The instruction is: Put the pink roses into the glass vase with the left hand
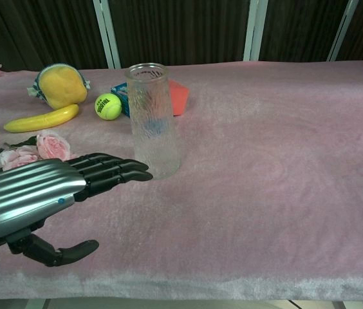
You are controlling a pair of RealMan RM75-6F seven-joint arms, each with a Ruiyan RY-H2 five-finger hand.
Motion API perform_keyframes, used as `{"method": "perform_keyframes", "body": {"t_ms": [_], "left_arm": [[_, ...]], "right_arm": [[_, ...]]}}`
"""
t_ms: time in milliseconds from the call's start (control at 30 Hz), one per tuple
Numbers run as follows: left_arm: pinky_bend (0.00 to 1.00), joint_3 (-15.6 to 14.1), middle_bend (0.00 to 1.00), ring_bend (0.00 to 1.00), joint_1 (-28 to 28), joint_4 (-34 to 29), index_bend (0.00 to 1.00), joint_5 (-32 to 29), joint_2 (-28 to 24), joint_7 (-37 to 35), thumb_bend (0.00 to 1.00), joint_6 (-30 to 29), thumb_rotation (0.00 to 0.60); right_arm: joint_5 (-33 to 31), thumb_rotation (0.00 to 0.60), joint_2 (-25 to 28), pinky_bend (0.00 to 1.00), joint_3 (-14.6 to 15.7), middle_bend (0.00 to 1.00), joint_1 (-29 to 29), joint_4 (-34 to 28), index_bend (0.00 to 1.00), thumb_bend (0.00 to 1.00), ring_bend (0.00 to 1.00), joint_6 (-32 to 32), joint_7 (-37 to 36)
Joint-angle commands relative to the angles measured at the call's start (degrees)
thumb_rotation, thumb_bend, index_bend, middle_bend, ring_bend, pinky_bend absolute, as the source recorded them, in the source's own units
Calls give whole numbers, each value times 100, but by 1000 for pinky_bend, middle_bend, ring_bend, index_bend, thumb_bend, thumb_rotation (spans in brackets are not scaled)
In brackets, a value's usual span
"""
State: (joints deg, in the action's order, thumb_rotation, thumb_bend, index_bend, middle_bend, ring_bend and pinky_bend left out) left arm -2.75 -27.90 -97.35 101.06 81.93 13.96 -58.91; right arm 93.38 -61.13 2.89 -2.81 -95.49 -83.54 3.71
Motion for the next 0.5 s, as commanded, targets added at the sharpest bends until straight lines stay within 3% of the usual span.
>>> {"method": "perform_keyframes", "body": {"t_ms": [33, 300, 500], "left_arm": [[0, -14, 0, 0, -26, 41, 0, -29, 32, -10, 397, -6, 600], [0, 22, 0, 0, -43, 339, 0, 95, -63, 55, 392, -383, 600], [0, 120, 0, 0, -2, 684, 0, 49, -324, -330, 382, -752, 600]], "right_arm": [[11, 600, 12, 0, -3, 0, 29, -7, 0, 220, 0, -59, -22], [146, 600, 18, 0, 17, 0, 127, 53, 0, 219, 0, -284, -108], [179, 600, 30, 0, 27, 0, 115, 53, 0, 220, 0, -260, -115]]}}
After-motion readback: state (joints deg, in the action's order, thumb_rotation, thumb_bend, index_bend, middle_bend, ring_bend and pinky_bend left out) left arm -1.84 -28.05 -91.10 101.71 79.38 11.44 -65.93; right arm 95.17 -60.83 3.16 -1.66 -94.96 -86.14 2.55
